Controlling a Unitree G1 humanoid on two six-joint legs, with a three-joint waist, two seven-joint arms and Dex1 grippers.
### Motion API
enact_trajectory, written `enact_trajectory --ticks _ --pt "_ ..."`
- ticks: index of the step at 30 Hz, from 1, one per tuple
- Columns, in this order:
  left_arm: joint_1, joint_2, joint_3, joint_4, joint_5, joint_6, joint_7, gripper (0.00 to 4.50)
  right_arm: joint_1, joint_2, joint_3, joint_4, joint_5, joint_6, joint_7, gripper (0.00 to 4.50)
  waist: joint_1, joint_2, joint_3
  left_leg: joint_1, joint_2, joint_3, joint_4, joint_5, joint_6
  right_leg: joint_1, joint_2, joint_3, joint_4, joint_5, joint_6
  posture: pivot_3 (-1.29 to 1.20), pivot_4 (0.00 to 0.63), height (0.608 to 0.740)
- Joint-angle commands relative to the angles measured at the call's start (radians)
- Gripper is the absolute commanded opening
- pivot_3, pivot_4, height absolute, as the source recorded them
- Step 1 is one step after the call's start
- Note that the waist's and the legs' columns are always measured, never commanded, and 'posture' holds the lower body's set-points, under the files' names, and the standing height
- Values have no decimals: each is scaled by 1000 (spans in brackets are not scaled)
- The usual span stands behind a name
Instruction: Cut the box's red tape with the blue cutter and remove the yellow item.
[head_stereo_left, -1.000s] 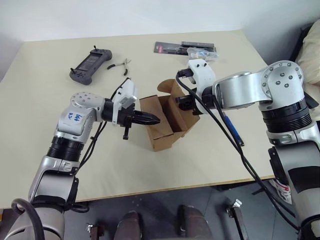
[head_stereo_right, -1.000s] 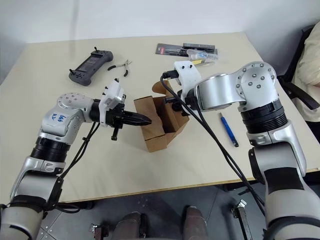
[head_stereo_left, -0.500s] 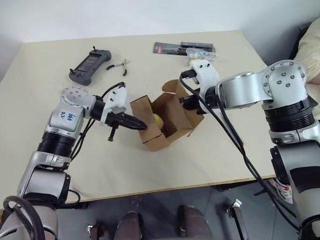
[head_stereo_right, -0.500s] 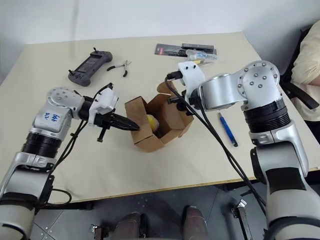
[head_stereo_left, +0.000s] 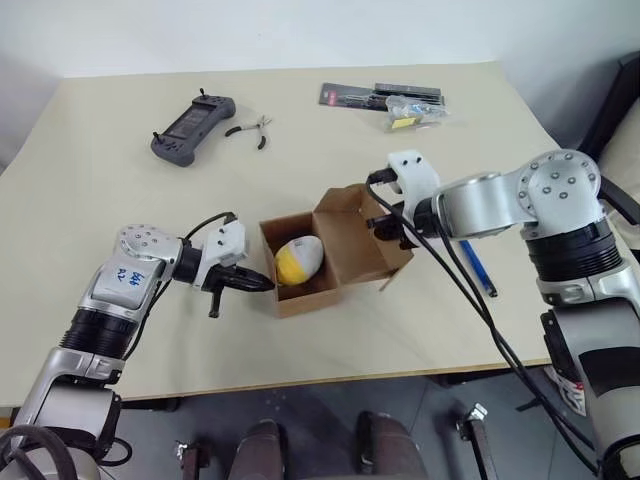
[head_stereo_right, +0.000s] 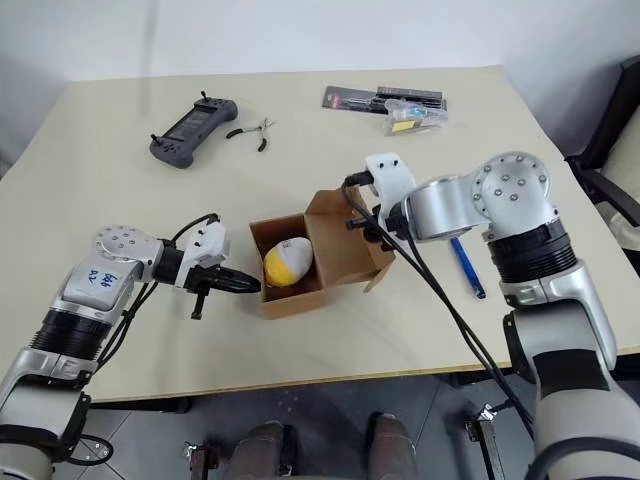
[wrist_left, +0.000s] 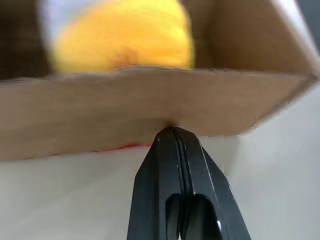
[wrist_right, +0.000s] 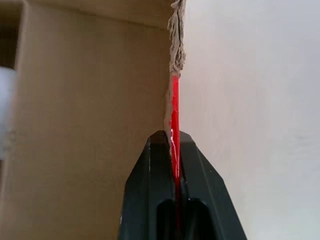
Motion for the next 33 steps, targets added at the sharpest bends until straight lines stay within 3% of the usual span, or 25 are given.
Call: enact_trajectory --ticks 1,5,7,10,16,17,21,22,24,25,26,30,33 --pt "-16 -32 19 -1 2 -15 46 0 26 26 -35 -60 -47 9 57 16 0 0 0 0 0 0 0 0 0 0 0 0 0 0 0 0 150 740" --pt "-26 -40 12 22 13 -23 46 0 67 16 -18 -191 -285 -16 245 16 0 0 0 0 0 0 0 0 0 0 0 0 0 0 0 0 150 740" --pt "-36 -17 -15 25 37 37 33 0 79 6 -13 -230 -375 -21 340 442 -1 0 0 0 0 0 0 0 0 0 0 0 0 0 0 0 150 740" --pt "-46 -15 1 66 58 0 62 607 134 -64 -6 -306 -523 -72 538 1361 0 0 0 0 0 0 0 0 0 0 0 0 0 0 0 0 150 740" --pt "-67 -7 57 107 38 -16 83 2298 224 -172 -47 -392 -716 -180 849 3057 3 0 0 0 0 0 0 0 0 0 0 0 -1 0 1 0 150 740" --pt "-71 -2 64 111 40 -19 86 2331 234 -196 -40 -405 -764 -217 896 3077 1 0 0 0 0 0 0 0 0 0 0 0 0 0 1 0 150 740" --pt "-99 24 92 78 24 4 83 3172 283 -276 -59 -427 -910 -334 1051 3472 2 0 0 0 -1 1 0 0 0 0 0 0 -1 0 1 0 150 740" --pt "-113 27 106 59 9 22 80 3540 296 -295 -73 -431 -930 -358 1090 3809 2 0 0 0 0 1 0 0 0 0 0 0 -1 0 1 0 150 740" --pt "-140 34 123 28 -10 53 75 3748 324 -324 -110 -441 -972 -422 1166 3997 4 0 0 0 -1 1 0 0 0 0 0 0 -1 0 1 0 150 740" --pt "-154 35 130 18 -20 60 74 4205 342 -337 -129 -445 -995 -462 1205 4310 6 -1 0 0 -1 1 0 0 0 0 0 0 -1 0 1 0 150 740" --pt "-163 33 138 7 -32 72 72 4333 360 -347 -144 -449 -1016 -492 1238 4473 7 0 0 0 -1 1 1 0 0 0 0 0 -1 0 1 0 150 740" --pt "-201 21 144 -51 -87 143 48 4431 478 -383 -239 -461 -1095 -717 1424 4495 8 -1 0 0 -1 1 1 0 0 1 0 0 -1 0 1 0 150 740" --pt "-223 0 101 -113 -117 194 7 4431 596 -386 -367 -501 -1055 -838 1591 4495 16 -1 1 0 -1 1 1 0 0 1 0 0 -1 1 1 0 150 740"
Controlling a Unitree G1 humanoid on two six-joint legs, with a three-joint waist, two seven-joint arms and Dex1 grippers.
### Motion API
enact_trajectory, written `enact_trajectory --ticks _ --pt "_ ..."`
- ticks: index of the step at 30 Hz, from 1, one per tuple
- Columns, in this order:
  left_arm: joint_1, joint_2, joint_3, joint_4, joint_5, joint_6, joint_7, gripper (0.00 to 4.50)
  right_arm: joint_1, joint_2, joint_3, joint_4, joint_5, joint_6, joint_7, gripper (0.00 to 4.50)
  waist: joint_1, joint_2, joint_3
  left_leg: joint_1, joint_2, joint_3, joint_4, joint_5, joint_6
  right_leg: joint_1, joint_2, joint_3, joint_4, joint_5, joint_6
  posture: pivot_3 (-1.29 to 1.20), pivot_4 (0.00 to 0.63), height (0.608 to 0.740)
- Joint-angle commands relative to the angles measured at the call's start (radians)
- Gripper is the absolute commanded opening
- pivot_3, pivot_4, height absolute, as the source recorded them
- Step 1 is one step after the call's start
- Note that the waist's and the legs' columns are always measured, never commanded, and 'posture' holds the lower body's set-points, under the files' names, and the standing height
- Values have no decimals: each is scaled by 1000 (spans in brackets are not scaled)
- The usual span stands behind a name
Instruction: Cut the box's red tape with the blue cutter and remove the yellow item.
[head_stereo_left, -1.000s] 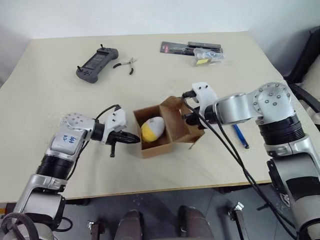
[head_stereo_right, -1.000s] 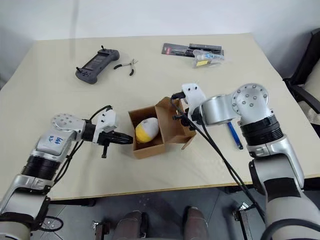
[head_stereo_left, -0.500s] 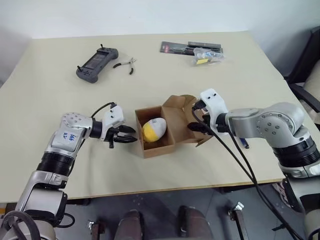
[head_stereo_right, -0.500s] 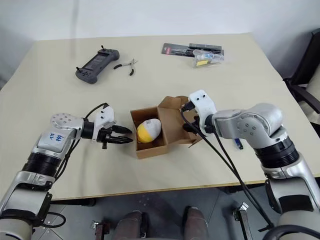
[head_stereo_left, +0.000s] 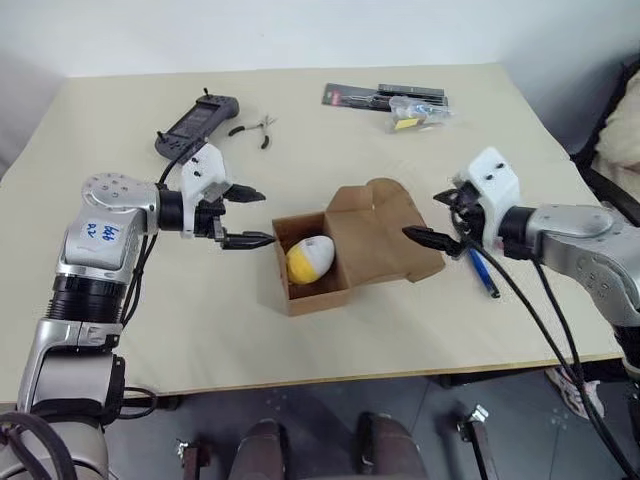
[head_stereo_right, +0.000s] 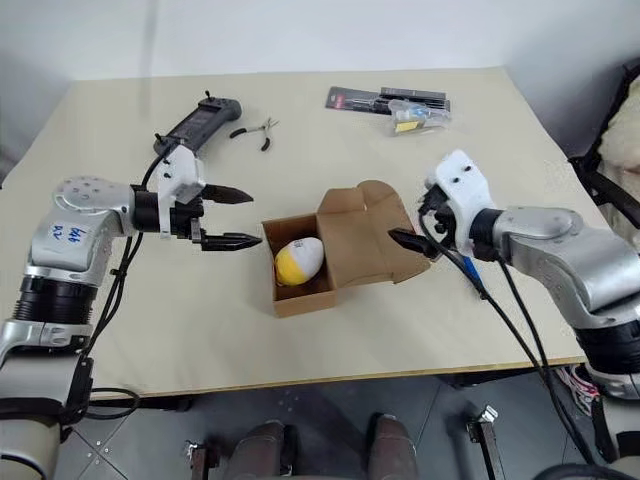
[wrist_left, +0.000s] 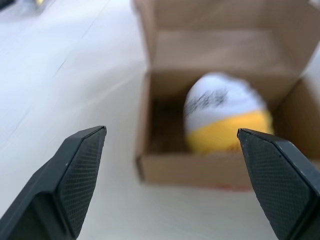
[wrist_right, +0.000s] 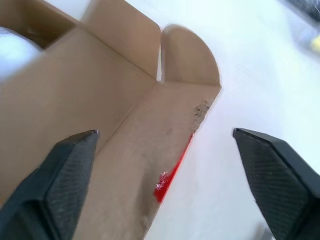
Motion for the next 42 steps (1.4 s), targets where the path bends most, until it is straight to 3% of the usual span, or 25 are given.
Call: enact_trajectory --ticks 1,8,14,17,26,30,42 --pt "-31 -10 -47 -89 -27 38 -43 4431 79 -23 -143 -86 34 -129 176 4495 5 0 0 0 0 0 0 0 0 0 0 0 0 0 0 0 150 740" --pt "-28 -65 -235 -46 109 -44 -54 4431 141 -3 -247 -140 19 -129 196 4495 13 0 0 1 0 0 6 0 0 2 0 1 1 1 -1 0 150 740" --pt "-79 -149 -284 150 213 -190 18 4431 220 43 -330 -228 78 -126 191 4495 20 0 0 1 0 0 9 0 0 4 0 1 2 1 -2 0 150 740" --pt "-105 -206 -265 200 205 -220 31 3890 274 52 -350 -267 73 -122 184 4500 21 0 0 1 0 -1 11 -1 1 5 0 1 1 1 -1 0 150 740" --pt "-125 -208 -201 199 150 -225 -46 1099 353 68 -411 -287 83 -166 217 4500 17 0 0 1 0 -1 12 -1 2 5 0 1 2 2 -1 0 150 740" --pt "-141 -212 -149 175 113 -181 -40 95 382 87 -435 -262 94 -197 261 4500 18 0 0 0 0 -1 13 -1 2 5 0 1 2 2 -1 0 150 740" --pt "-121 -268 68 86 -70 -36 117 11 373 90 -410 -127 53 -302 404 4500 15 0 0 1 0 -1 13 -1 2 6 0 1 2 3 0 0 150 740"
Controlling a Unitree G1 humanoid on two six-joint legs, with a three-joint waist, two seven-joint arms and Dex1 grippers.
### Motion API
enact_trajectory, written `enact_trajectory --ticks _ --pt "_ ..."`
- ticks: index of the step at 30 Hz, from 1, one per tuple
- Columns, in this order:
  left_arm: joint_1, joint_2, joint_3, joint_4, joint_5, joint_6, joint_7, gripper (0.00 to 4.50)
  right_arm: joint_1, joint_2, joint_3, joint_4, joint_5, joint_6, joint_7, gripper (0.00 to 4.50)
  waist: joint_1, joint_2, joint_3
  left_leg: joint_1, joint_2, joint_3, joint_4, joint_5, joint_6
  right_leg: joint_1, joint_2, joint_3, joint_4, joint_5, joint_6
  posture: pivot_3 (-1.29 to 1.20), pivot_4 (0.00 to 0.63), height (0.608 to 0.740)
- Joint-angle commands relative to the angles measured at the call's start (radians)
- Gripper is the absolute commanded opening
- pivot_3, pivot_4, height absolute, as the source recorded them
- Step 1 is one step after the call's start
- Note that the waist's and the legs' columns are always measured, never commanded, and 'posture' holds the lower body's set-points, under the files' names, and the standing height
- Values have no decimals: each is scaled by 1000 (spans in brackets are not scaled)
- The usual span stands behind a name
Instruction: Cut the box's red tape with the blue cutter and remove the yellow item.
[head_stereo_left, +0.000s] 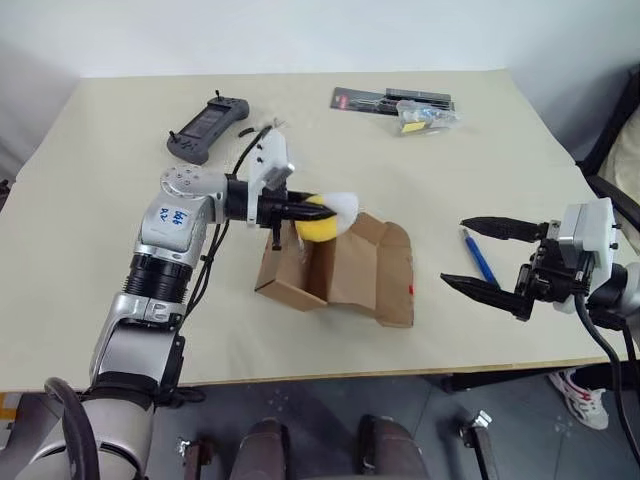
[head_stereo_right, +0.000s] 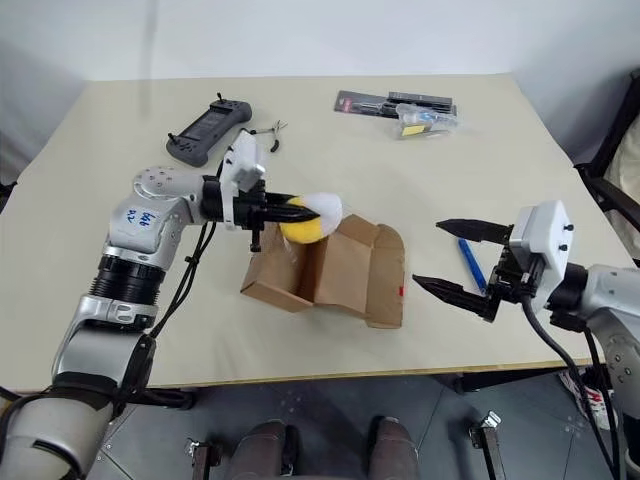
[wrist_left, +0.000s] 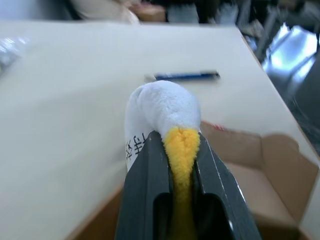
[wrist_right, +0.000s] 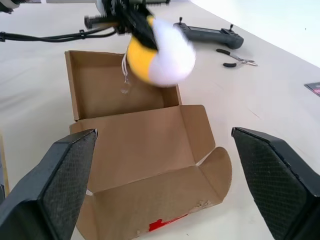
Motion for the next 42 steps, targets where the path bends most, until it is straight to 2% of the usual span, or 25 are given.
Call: enact_trajectory --ticks 1,5,8,10,15,19,24,28,34,38,40,42 --pt "2 -11 91 -69 -75 39 79 11 -34 0 -13 19 14 -28 32 4500 0 0 0 0 0 0 0 0 0 0 0 0 0 0 0 0 150 740" --pt "14 11 186 -111 -128 93 172 11 -66 -5 -8 60 15 -25 64 4500 -1 0 0 0 0 0 0 0 0 0 0 0 0 0 0 0 150 740" --pt "27 86 251 -115 -113 107 252 11 -87 15 -26 92 64 -27 116 4500 -3 0 0 0 0 0 0 0 0 0 0 0 0 0 0 0 150 740" --pt "56 169 298 -95 -84 129 322 11 -97 14 -35 132 81 -24 149 4500 -7 0 0 1 0 0 -1 0 0 0 0 0 1 0 0 0 150 740" --pt "207 320 355 -60 -5 101 440 11 -201 75 -39 249 146 -44 212 4500 -15 0 0 2 0 0 -1 0 0 1 0 0 1 0 0 0 150 740" --pt "350 360 412 -91 -12 113 482 11 -297 107 39 311 115 -44 257 4500 -10 0 0 3 0 0 0 0 0 1 0 1 1 0 0 0 150 740" --pt "466 368 422 -146 -29 142 477 1553 -389 141 118 406 53 -82 320 4500 1 0 0 2 0 0 0 0 0 1 0 1 1 0 0 0 150 740" --pt "548 374 509 -212 -83 164 476 2717 -478 163 162 502 16 -109 372 4500 -8 0 0 2 0 0 0 0 0 1 0 1 1 1 0 0 150 740" --pt "591 383 579 -228 -144 138 439 4473 -531 159 174 579 -13 -129 412 4500 -14 0 0 3 1 0 -1 0 0 1 0 1 1 1 0 0 150 740" --pt "642 381 622 -296 -216 158 397 4473 -535 154 171 590 -25 -128 422 4500 -14 0 0 3 1 0 -1 0 0 1 0 1 1 1 0 0 150 740" --pt "707 393 616 -332 -190 113 381 4473 -531 151 167 596 -36 -138 420 4500 -20 0 0 3 1 1 -1 0 0 1 0 1 1 1 0 0 150 740" --pt "780 382 628 -403 -243 151 343 4473 -521 143 161 602 -48 -150 425 4500 -25 0 0 3 1 1 -2 0 0 1 0 1 1 1 0 0 150 740"
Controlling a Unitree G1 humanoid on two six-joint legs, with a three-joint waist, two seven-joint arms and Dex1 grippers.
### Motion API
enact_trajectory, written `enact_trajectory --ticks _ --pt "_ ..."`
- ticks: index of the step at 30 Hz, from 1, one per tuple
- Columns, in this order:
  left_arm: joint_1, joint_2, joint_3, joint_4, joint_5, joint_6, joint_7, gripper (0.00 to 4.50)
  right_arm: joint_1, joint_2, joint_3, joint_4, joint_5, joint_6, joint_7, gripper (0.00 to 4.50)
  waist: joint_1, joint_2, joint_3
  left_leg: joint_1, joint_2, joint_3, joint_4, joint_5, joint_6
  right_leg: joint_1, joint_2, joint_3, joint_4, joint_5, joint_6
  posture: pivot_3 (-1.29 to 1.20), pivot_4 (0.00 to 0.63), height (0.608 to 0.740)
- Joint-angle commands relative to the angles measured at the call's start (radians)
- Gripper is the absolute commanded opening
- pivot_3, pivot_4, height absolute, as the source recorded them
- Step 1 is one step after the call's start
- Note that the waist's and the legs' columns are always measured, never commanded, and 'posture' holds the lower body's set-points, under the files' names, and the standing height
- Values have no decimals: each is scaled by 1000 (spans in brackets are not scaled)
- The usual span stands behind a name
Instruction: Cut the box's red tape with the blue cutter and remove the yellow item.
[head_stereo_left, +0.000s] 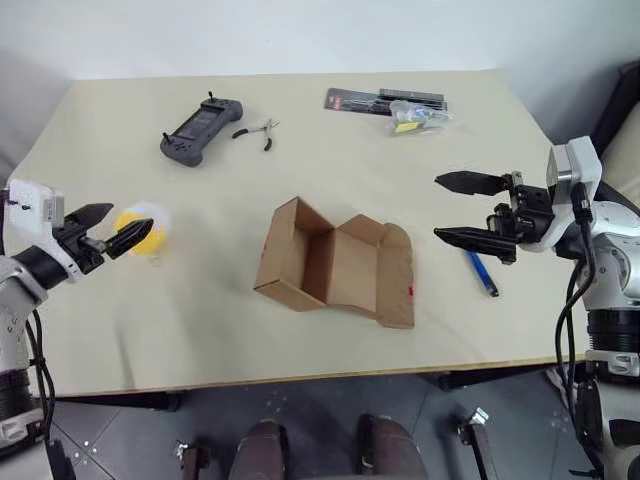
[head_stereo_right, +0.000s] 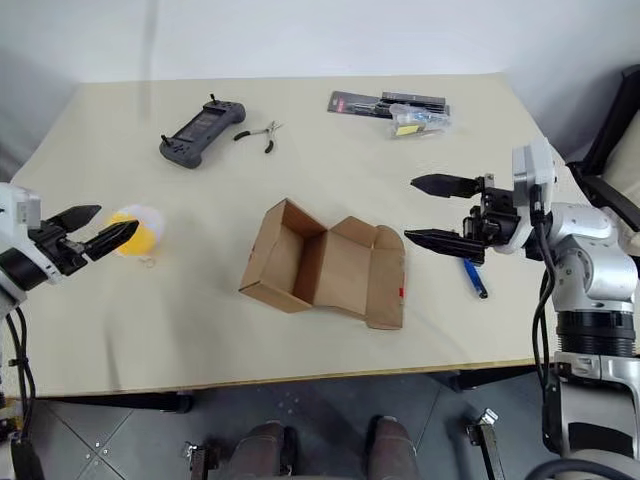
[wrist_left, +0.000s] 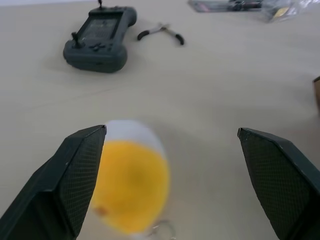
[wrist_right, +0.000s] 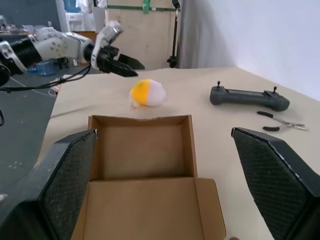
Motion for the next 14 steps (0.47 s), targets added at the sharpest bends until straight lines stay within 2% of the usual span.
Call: enact_trajectory --ticks 1,4,6,8,10,14 --pt "114 -10 45 -155 -111 48 -73 4473 14 -33 -35 -9 -7 -22 22 4500 -4 0 0 0 0 0 0 0 0 0 0 0 0 0 0 0 150 740" --pt "260 -74 65 -274 -243 87 -162 4473 60 -69 -40 4 -31 -25 31 4500 -5 0 0 1 0 0 -1 -1 0 0 0 1 0 0 0 0 150 740" --pt "330 -119 55 -310 -266 28 -220 4473 110 -114 -27 35 -74 -55 67 4500 -2 0 0 1 0 1 -1 -1 0 0 0 1 0 0 0 0 150 740" --pt "395 -115 23 -312 -238 33 -229 4473 164 -158 -13 89 -128 -107 107 4500 2 0 0 1 1 0 0 -1 0 0 0 0 -1 0 0 0 150 740" --pt "435 -130 0 -279 -178 -54 -244 4473 222 -194 -9 168 -174 -174 137 4500 2 1 0 2 0 1 1 -2 0 2 0 1 -2 0 0 0 150 740" --pt "456 -131 -20 -197 -114 -170 -260 4473 314 -215 -22 285 -235 -274 106 4500 -1 1 0 13 0 2 -2 -2 1 13 0 1 -6 0 0 0 150 740"
